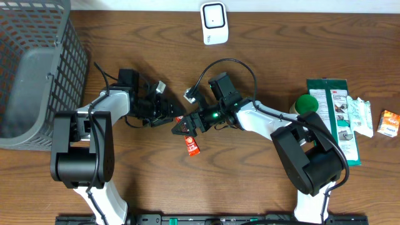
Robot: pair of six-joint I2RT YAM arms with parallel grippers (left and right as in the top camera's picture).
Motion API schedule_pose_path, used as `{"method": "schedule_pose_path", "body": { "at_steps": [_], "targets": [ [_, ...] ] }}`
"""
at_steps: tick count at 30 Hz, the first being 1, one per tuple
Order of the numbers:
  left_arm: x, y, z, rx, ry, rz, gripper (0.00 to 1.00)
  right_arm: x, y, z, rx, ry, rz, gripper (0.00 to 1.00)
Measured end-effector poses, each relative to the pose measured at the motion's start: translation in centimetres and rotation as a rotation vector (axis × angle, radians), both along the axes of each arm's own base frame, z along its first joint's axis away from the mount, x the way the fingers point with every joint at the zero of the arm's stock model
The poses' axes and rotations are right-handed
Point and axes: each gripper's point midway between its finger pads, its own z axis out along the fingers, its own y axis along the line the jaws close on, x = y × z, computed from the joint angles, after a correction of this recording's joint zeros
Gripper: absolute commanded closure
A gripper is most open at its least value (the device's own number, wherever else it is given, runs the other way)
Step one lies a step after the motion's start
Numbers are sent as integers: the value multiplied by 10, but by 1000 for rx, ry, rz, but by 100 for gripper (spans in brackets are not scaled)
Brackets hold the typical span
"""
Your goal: Scan the item barcode
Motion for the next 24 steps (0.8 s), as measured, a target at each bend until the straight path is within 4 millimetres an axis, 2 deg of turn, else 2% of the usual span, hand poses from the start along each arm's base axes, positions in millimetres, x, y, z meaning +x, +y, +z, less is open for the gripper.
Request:
{"method": "schedule_pose_path", "body": {
  "at_steps": [1, 4, 7, 10, 13, 17, 18, 22, 24],
  "targets": [
    [0, 1, -1, 10, 1, 3, 42, 0, 0, 0, -2, -1, -2, 7],
    [1, 3, -3, 24, 1, 5, 42, 3, -1, -2, -13, -12, -12, 30],
    [1, 3, -3, 27, 1, 6, 42, 7, -2, -2, -16, -5, -33, 36],
    [0, 4, -4, 33, 2, 6, 42, 19, -12, -2, -25, 27, -86, 55],
    [0, 2, -4, 35, 3, 1, 42, 20, -25, -11, -76, 86, -129, 68],
    [-4, -6, -7, 66, 12, -15, 43, 8, -31, -34, -223, 119, -165, 91],
    [-4, -6, -8, 89, 16, -7, 48, 5, -29, -38, -249, 111, -164, 92],
    [-4, -6, -12, 171, 25, 13, 78, -12, -14, -47, -311, 62, -132, 95],
    [-5, -4, -16, 205, 34, 24, 87, -15, -12, -49, -328, 47, -129, 96]
  ]
}}
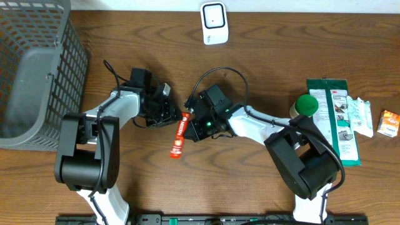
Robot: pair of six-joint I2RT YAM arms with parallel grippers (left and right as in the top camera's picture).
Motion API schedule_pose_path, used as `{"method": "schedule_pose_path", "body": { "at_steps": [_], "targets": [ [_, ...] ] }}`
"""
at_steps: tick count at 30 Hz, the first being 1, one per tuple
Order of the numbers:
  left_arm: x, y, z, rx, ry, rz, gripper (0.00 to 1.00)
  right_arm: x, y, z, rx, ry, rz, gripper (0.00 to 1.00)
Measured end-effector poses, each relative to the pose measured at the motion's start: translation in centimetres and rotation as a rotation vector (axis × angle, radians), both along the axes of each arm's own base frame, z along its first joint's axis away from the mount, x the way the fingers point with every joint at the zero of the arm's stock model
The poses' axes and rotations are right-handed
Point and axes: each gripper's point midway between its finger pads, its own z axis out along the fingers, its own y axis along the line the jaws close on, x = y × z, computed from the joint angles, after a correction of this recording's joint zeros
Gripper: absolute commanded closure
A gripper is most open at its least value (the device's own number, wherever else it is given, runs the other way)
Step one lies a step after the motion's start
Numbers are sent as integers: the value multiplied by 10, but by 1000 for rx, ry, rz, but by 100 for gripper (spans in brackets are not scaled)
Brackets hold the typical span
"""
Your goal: Scan the item barcode
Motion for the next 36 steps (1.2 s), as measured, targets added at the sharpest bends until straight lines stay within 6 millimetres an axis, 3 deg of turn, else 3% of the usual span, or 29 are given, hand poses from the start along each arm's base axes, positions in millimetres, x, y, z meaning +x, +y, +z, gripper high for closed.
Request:
{"method": "schedule_pose_path", "body": {
  "at_steps": [3, 6, 9, 10, 12, 18, 22, 24, 30, 32, 36],
  "targets": [
    [0, 2, -3, 23, 8, 9, 84, 1, 0, -2, -19, -15, -5, 96],
    [0, 3, -4, 27, 8, 11, 83, 5, -1, -3, -25, -31, -13, 87],
    [0, 3, -4, 31, 7, 11, 83, 11, 2, 1, -1, -49, -25, 74],
    [0, 3, -4, 32, 7, 11, 84, 14, 2, 2, 8, -44, -37, 62],
    [0, 4, -4, 34, 7, 12, 89, 16, -1, 4, 25, -22, -47, 56],
    [3, 21, -2, 109, -6, 48, 90, 31, -22, 7, 14, 21, -123, 67],
    [-8, 39, -1, 213, 35, 81, 90, 31, -23, 5, 0, 51, -162, 82],
    [-22, 47, -4, 266, 93, 83, 90, 25, -22, 1, -36, 72, -182, 83],
    [-44, 48, -5, 306, 168, 59, 90, 24, 5, 4, -42, -24, -197, 67],
    [-50, 45, -6, 309, 171, 44, 89, 34, 15, 11, -6, -87, -211, 58],
    [-59, 38, -7, 295, 175, 21, 90, 52, 19, 21, 45, -154, -225, 51]
  ]
}}
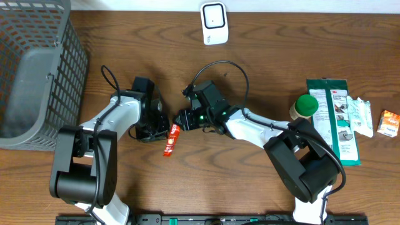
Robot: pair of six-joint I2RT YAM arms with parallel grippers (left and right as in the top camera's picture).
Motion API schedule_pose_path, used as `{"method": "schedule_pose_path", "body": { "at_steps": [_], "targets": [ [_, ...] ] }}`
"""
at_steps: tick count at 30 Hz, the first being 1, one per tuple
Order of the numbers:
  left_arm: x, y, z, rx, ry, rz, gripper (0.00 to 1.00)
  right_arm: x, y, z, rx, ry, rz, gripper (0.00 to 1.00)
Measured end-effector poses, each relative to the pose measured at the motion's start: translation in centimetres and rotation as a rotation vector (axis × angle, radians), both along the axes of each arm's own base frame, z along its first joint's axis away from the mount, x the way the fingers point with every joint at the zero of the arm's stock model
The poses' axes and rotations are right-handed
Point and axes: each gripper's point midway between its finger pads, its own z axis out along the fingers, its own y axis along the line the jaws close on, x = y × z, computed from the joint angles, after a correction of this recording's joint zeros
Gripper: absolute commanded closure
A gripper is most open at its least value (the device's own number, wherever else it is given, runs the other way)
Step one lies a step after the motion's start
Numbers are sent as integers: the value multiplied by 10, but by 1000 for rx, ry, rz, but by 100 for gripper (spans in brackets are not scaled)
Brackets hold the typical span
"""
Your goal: Scan the item barcode
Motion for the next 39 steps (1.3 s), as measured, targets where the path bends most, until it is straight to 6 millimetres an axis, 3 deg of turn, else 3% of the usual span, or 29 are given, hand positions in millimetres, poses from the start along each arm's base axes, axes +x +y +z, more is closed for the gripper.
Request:
{"method": "schedule_pose_path", "body": {
  "at_steps": [6, 9, 10, 13, 16, 21, 25, 29, 33, 39],
  "targets": [
    [3, -20, 2, -112, -26, -7, 89, 15, -9, 17, 105, -43, 78, 46],
    [10, -24, 3, -134, -53, -10, 83, 18, -21, 21, 150, 2, 94, 45],
    [11, -24, 3, -133, -58, -8, 76, 18, -30, 20, 157, 32, 92, 44],
    [15, -18, 5, -90, -60, 7, 68, 17, -58, 20, 149, 108, 76, 39],
    [23, -6, 14, -6, -101, 47, 56, 18, -73, 32, 142, 103, 72, 37],
    [42, 6, 52, 74, -248, 122, 53, 31, -117, 56, 120, 99, -25, 41],
    [47, -7, 51, 101, -282, 107, 51, 31, -151, 48, 78, 156, -85, 42],
    [48, -25, 33, 134, -268, 111, 51, 20, -157, 40, 33, 178, -58, 42],
    [47, -23, 14, 211, -244, 164, 51, 15, -155, 35, -7, 161, -30, 42],
    [47, -19, 3, 270, -239, 176, 51, 11, -149, 32, -38, 142, 0, 41]
  ]
}}
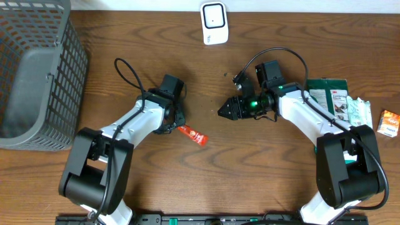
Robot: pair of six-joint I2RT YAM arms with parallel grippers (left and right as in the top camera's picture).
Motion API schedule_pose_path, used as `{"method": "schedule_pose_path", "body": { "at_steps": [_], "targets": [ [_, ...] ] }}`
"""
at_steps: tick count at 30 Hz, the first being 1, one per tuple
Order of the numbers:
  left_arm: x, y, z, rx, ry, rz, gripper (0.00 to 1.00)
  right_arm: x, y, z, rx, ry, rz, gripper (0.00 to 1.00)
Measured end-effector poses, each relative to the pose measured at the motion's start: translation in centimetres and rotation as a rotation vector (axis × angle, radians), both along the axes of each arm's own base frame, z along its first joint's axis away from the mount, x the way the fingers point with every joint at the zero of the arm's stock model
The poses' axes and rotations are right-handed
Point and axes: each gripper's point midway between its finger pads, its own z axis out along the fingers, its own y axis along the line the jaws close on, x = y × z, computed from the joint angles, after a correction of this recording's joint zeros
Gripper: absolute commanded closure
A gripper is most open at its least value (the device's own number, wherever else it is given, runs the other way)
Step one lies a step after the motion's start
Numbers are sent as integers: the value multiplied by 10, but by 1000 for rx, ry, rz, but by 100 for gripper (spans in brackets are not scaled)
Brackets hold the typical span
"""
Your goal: Scan the item barcode
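Note:
The item is a small red tube (194, 135) lying low over the table just left of centre, pointing down and to the right. My left gripper (177, 127) is shut on its upper left end. My right gripper (222, 113) hangs apart from it to the right, fingers pointing left with nothing between them, and looks open. The white barcode scanner (214, 24) stands at the table's far edge, well beyond both grippers.
A grey mesh basket (34, 69) fills the far left. At the right lie a green package (334, 119), a green-lidded bottle (305, 104), a white packet (361, 117) and a small orange box (390, 123).
My right gripper has let go of the tube and now sits well to the right. My left gripper holds the tube alone, further right, and the tube now points right instead of down-left.
First both grippers met at the table's middle, the red tube hanging from the right one. Then the tube stood between the two grippers, with both close on it, a little further left each time. Now only the left gripper holds it.

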Motion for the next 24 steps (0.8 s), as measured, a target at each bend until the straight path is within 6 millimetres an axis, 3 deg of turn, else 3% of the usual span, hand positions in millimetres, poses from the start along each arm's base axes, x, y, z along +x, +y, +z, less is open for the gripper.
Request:
{"method": "schedule_pose_path", "body": {
  "at_steps": [4, 8, 9, 16, 18, 19, 24],
  "targets": [
    [3, 7, 0, 40, -14, 10, 53, 0, -1, -1, -6, -5, 3, 41],
    [4, 11, -1, 62, -21, 19, 75, 0, -1, -1, -7, -8, 6, 41],
    [4, 12, -1, 67, -22, 23, 91, 0, -1, -1, -7, -8, 6, 40],
    [8, 15, 2, 89, -39, 5, 93, 0, -1, -1, -7, -8, 6, 41],
    [4, 32, 15, 183, -39, -28, 93, 0, -1, -1, -7, -8, 6, 42],
    [5, 45, 35, 256, -70, -47, 92, 1, -1, -1, -7, -8, 5, 41],
    [12, 83, 91, 479, -165, -54, 93, 1, -3, -1, -7, -8, 0, 41]
  ]
}}
